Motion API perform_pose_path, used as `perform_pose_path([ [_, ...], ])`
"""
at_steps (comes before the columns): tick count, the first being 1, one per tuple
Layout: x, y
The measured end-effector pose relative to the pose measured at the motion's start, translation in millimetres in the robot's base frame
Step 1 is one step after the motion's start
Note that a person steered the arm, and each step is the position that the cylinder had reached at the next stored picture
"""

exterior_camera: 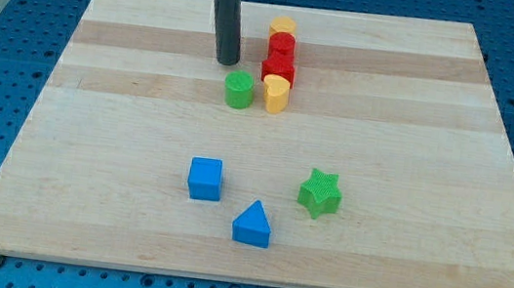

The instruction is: Push green circle above blue cube

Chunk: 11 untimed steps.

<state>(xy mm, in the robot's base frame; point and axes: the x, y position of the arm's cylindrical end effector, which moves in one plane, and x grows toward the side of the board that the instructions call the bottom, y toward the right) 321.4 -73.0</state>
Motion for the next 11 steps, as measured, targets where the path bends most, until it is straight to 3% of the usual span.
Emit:
perform_pose_path([
  [4,14.3,31.9],
  [5,33.2,30.8],
  [6,79.6,20.7],
  [11,106.1,25.7],
])
